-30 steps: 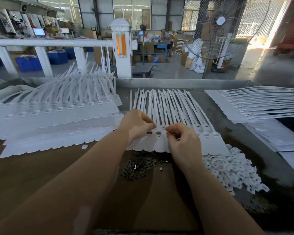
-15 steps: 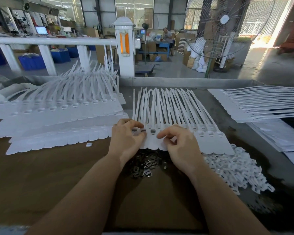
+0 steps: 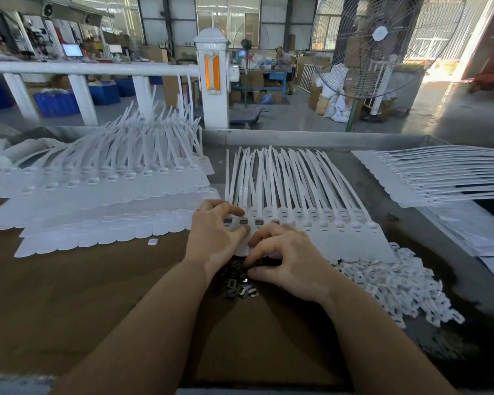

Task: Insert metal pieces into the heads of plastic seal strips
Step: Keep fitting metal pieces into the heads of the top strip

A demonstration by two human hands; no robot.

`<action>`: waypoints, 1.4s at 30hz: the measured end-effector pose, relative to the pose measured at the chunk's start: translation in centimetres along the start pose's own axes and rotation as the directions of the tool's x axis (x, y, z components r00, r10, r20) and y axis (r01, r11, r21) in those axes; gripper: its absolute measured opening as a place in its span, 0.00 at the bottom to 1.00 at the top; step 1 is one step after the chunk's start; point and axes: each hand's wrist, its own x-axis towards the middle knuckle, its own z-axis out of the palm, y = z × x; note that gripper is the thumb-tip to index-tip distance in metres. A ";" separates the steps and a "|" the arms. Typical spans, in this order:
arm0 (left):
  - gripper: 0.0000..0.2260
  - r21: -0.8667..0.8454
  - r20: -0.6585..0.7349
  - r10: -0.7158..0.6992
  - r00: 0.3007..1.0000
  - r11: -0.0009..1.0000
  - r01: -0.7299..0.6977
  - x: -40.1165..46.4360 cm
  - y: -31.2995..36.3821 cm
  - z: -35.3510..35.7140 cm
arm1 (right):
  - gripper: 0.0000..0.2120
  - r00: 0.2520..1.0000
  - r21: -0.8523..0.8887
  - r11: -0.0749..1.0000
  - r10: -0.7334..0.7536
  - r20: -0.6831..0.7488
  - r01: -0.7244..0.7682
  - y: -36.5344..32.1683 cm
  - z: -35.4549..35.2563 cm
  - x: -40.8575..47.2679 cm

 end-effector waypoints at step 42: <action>0.03 0.056 -0.102 0.536 0.838 0.844 -0.533 -1.0 1.3 0.2 | 0.09 0.879 0.549 0.835 0.276 -0.389 -0.019 0.7 -0.2 0.2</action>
